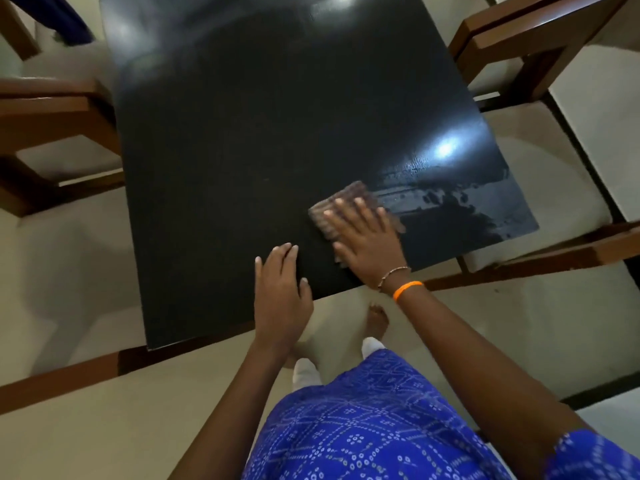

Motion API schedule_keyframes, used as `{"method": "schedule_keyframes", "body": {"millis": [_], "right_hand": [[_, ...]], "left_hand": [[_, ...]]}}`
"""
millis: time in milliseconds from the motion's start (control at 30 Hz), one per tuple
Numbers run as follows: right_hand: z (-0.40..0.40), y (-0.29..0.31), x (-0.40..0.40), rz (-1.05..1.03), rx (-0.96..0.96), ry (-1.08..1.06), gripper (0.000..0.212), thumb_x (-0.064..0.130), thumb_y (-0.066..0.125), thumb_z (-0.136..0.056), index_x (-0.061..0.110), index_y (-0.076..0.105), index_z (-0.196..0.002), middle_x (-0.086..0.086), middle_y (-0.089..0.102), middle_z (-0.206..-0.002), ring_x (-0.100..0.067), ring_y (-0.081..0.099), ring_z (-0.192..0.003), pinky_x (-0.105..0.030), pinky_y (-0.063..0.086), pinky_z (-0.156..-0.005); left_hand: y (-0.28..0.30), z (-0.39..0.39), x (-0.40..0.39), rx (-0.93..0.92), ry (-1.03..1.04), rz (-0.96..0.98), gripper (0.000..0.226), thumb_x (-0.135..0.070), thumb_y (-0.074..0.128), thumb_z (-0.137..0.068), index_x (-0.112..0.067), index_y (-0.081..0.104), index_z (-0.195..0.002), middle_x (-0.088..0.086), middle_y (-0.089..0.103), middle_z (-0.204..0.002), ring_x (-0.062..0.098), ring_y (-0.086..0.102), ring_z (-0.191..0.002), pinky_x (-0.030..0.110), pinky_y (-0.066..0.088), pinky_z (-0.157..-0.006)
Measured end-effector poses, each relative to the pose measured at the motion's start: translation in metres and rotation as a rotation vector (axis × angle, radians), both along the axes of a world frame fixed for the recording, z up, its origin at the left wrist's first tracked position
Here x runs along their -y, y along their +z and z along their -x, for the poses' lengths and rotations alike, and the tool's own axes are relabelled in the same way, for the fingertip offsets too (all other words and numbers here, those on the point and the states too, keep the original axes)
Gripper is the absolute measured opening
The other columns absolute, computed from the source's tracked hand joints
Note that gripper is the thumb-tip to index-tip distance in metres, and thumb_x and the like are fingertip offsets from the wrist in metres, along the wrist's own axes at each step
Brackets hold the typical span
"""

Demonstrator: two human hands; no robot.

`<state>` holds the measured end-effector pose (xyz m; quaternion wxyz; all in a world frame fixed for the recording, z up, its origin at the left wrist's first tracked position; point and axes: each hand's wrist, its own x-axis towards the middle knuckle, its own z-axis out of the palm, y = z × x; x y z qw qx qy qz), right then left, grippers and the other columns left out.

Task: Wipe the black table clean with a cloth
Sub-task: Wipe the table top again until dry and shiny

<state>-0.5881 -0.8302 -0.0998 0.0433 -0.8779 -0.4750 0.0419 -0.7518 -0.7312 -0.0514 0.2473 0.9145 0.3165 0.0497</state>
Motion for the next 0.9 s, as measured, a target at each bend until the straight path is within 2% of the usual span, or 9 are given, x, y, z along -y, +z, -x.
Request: {"method": "schedule_keyframes", "body": {"millis": [200, 300, 433, 533, 733, 900], "right_hand": [[-0.112, 0.011, 0.091, 0.082, -0.06, -0.462, 0.07, 0.052, 0.01, -0.081, 0.031, 0.02, -0.147, 0.002, 0.016, -0.158, -0.026, 0.014, -0.145, -0.052, 0.012, -0.113], [-0.137, 0.014, 0.114, 0.071, -0.087, -0.635, 0.073, 0.053, 0.008, -0.078, 0.031, 0.018, -0.147, 0.002, 0.013, -0.158, -0.027, 0.012, -0.145, -0.054, 0.009, -0.114], [-0.125, 0.012, 0.095, 0.044, -0.103, -0.699, 0.069, 0.048, 0.015, -0.082, 0.029, 0.015, -0.148, -0.002, 0.01, -0.159, -0.03, 0.006, -0.146, -0.059, 0.005, -0.114], [-0.101, 0.016, 0.058, 0.049, -0.129, -0.569, 0.073, 0.05, 0.007, -0.079, 0.029, 0.013, -0.149, -0.003, 0.007, -0.159, -0.031, 0.003, -0.146, -0.057, 0.001, -0.113], [-0.031, 0.015, -0.063, 0.099, -0.216, 0.016, 0.058, 0.04, 0.026, -0.097, 0.03, 0.0, -0.149, -0.001, -0.011, -0.159, -0.028, -0.015, -0.145, -0.054, -0.011, -0.112], [0.007, 0.017, -0.143, 0.116, -0.213, 0.316, 0.056, 0.04, 0.029, -0.097, 0.036, 0.004, -0.148, 0.0, -0.007, -0.159, -0.029, -0.013, -0.145, -0.055, -0.012, -0.112]], "left_hand": [[-0.002, -0.037, 0.028, -0.177, -0.105, 0.034, 0.078, -0.043, 0.056, -0.087, -0.016, 0.015, -0.147, 0.003, 0.012, -0.157, 0.019, 0.005, -0.146, 0.034, -0.008, -0.113], [-0.006, -0.041, 0.03, -0.217, -0.078, 0.025, 0.08, -0.044, 0.058, -0.086, -0.019, 0.014, -0.148, 0.001, 0.01, -0.157, 0.018, 0.005, -0.146, 0.034, -0.008, -0.113], [-0.004, -0.044, 0.028, -0.22, -0.043, 0.058, 0.081, -0.039, 0.063, -0.084, -0.02, 0.017, -0.147, 0.001, 0.012, -0.157, 0.017, 0.007, -0.146, 0.032, -0.007, -0.113], [-0.003, -0.044, 0.024, -0.218, -0.037, 0.073, 0.08, -0.037, 0.064, -0.083, -0.019, 0.018, -0.147, 0.0, 0.014, -0.156, 0.016, 0.009, -0.145, 0.033, -0.006, -0.114], [0.001, -0.028, 0.03, -0.173, 0.084, 0.009, 0.07, -0.032, 0.052, -0.091, -0.01, 0.017, -0.147, 0.007, 0.017, -0.156, 0.021, 0.008, -0.146, 0.035, -0.007, -0.112], [-0.004, -0.023, 0.027, -0.139, 0.186, 0.064, 0.07, -0.027, 0.054, -0.09, -0.01, 0.017, -0.147, 0.008, 0.018, -0.156, 0.023, 0.005, -0.146, 0.033, -0.006, -0.113]]}}
